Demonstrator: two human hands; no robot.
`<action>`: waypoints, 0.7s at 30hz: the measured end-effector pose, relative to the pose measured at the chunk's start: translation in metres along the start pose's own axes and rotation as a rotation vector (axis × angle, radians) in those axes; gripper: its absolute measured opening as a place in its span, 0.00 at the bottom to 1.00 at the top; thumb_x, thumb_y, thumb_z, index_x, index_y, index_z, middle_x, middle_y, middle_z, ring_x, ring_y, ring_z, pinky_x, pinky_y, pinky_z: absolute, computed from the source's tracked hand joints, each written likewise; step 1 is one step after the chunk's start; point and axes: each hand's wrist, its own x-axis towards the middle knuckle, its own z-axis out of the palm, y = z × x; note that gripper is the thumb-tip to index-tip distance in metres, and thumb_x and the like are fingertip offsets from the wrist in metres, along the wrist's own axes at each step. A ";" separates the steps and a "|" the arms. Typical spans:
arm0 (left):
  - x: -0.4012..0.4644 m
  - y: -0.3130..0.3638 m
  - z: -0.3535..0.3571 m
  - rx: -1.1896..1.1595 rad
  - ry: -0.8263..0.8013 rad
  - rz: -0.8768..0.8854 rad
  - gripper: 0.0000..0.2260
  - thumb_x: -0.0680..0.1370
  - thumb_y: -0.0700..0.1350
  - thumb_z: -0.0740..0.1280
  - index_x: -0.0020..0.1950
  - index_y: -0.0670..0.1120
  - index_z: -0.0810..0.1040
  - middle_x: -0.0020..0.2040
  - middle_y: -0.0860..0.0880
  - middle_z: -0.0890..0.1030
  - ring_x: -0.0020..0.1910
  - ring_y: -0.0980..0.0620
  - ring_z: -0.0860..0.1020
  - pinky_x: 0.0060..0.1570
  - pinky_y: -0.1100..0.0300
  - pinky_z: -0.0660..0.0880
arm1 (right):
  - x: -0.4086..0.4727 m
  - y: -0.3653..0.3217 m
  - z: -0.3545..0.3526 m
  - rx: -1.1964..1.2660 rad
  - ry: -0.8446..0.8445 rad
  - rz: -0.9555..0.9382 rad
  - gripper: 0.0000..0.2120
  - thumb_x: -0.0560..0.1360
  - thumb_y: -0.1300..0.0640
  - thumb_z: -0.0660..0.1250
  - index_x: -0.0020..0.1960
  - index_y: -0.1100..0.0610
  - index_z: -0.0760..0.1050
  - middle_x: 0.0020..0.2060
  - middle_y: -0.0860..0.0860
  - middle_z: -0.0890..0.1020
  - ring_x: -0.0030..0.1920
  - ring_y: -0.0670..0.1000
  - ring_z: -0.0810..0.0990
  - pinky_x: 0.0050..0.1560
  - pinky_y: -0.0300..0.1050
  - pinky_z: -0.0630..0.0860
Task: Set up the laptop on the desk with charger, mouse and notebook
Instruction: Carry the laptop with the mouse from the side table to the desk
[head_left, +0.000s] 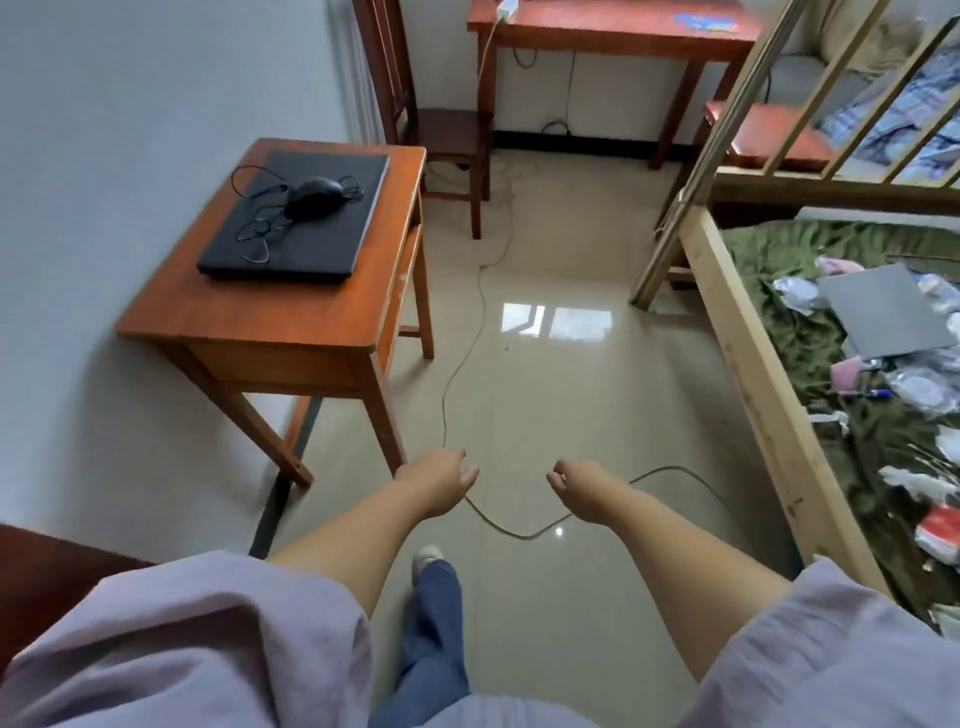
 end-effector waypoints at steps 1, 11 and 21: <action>0.022 0.001 -0.015 0.008 0.008 0.010 0.24 0.80 0.56 0.52 0.71 0.44 0.64 0.70 0.42 0.71 0.67 0.42 0.70 0.64 0.46 0.70 | 0.022 -0.002 -0.017 0.012 0.020 0.001 0.19 0.81 0.51 0.48 0.61 0.63 0.69 0.58 0.62 0.77 0.58 0.61 0.75 0.53 0.48 0.71; 0.181 0.006 -0.180 -0.032 0.069 0.087 0.23 0.81 0.54 0.53 0.71 0.44 0.65 0.69 0.42 0.72 0.66 0.43 0.72 0.61 0.49 0.71 | 0.195 -0.044 -0.178 0.064 0.067 -0.030 0.19 0.81 0.51 0.49 0.61 0.62 0.70 0.57 0.61 0.78 0.56 0.61 0.76 0.53 0.50 0.72; 0.301 -0.030 -0.286 -0.231 0.327 -0.253 0.18 0.80 0.55 0.52 0.62 0.47 0.71 0.60 0.45 0.76 0.56 0.44 0.76 0.53 0.50 0.74 | 0.394 -0.107 -0.331 -0.171 0.051 -0.341 0.15 0.81 0.60 0.50 0.62 0.62 0.69 0.58 0.59 0.76 0.56 0.60 0.76 0.55 0.51 0.75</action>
